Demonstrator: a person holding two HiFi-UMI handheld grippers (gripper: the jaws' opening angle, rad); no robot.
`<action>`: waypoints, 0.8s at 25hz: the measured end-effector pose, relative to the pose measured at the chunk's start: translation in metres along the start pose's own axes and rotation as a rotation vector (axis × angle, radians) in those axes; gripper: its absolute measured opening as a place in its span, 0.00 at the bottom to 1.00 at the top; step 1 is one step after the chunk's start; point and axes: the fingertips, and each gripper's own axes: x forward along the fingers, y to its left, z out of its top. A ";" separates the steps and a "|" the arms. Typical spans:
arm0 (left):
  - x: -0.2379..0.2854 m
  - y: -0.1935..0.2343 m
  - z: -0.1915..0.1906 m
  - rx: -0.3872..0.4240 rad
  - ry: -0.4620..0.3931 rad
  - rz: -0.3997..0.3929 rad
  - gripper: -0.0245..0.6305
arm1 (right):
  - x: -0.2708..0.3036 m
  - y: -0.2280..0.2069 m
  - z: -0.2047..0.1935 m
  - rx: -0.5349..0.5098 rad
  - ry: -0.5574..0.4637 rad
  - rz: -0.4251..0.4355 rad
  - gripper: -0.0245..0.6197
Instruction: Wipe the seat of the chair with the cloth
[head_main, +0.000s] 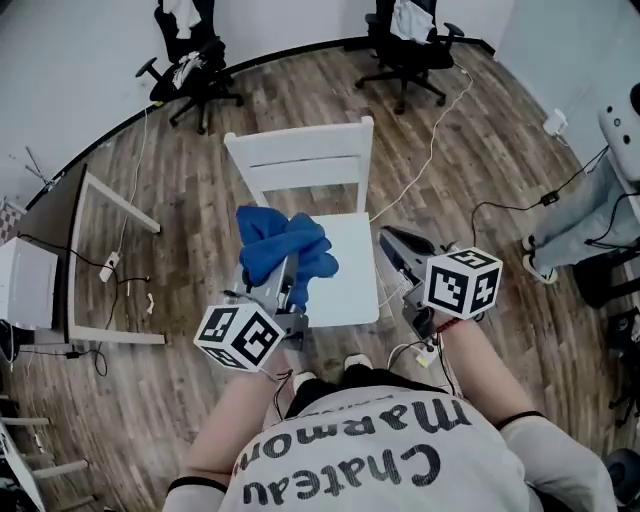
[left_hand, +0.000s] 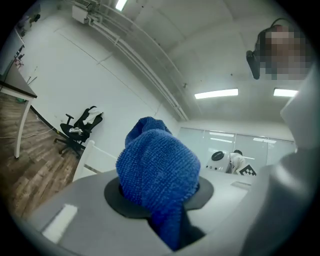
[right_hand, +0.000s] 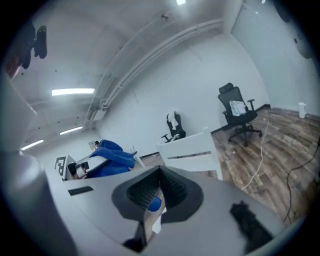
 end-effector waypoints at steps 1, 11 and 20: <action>-0.010 -0.002 0.013 0.000 -0.019 -0.014 0.23 | 0.000 0.015 0.009 -0.023 -0.014 0.019 0.06; -0.129 -0.008 0.094 0.122 -0.041 -0.120 0.23 | -0.002 0.146 0.027 -0.138 -0.147 0.049 0.06; -0.183 0.007 0.084 0.105 0.038 -0.178 0.23 | -0.035 0.195 0.001 -0.193 -0.171 -0.089 0.06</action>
